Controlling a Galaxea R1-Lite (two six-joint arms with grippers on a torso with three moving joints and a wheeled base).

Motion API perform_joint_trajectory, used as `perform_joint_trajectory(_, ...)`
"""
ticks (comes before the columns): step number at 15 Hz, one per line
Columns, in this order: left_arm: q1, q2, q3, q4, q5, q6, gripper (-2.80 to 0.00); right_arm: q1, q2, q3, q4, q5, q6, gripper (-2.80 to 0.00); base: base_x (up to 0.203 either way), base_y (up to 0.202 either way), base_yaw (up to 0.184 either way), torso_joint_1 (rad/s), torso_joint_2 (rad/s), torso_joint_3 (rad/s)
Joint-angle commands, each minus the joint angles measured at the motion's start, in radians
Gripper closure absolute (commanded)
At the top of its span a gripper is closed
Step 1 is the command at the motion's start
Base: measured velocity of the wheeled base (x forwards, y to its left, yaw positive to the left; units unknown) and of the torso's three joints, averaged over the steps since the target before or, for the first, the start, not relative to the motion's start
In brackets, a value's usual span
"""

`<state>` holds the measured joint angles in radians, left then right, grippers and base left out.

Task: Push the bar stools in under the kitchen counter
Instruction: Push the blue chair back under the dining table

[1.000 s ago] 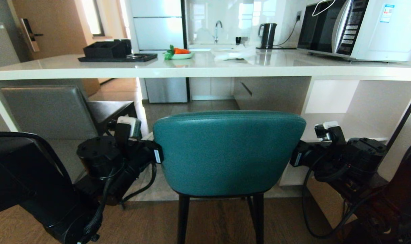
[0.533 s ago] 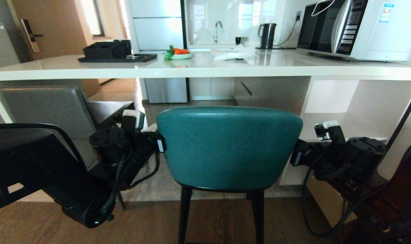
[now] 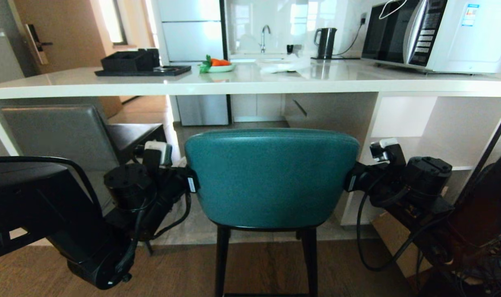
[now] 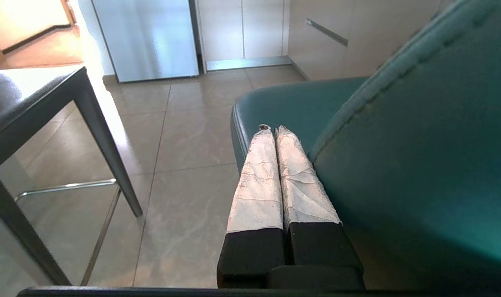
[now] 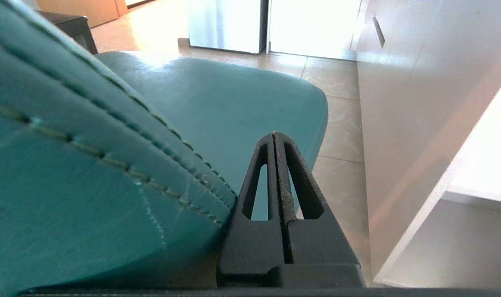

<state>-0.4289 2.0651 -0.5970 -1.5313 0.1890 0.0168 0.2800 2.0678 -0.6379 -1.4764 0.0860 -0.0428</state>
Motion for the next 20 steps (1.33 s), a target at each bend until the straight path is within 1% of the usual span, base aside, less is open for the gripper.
perform_joint_trajectory(1, 0.010, 0.015, 0.007, 0.001, 0.000, 0.000, 0.00, 0.002, 0.015, -0.009, -0.009, -0.003, -0.001, 0.00, 0.000, 0.000, 0.000, 0.000, 0.00, 0.000)
perform_joint_trajectory(3, 0.013, 0.015, -0.014, 0.001, -0.005, 0.002, 0.00, 0.001, 0.023, -0.011, -0.010, -0.003, 0.000, 0.00, 0.000, 0.000, 0.000, 0.000, 0.00, 0.000)
perform_joint_trajectory(10, 0.011, 0.016, -0.013, 0.001, -0.005, 0.003, 0.00, 0.002, 0.020, -0.012, -0.010, -0.003, -0.002, 0.00, 0.009, 0.000, 0.000, 0.000, 0.00, 0.001)
perform_joint_trajectory(20, 0.005, 0.018, -0.017, 0.001, -0.005, 0.006, 0.00, 0.001, 0.017, -0.011, -0.012, -0.005, -0.002, 0.00, 0.185, 0.000, 0.002, 0.003, 0.00, 0.004)
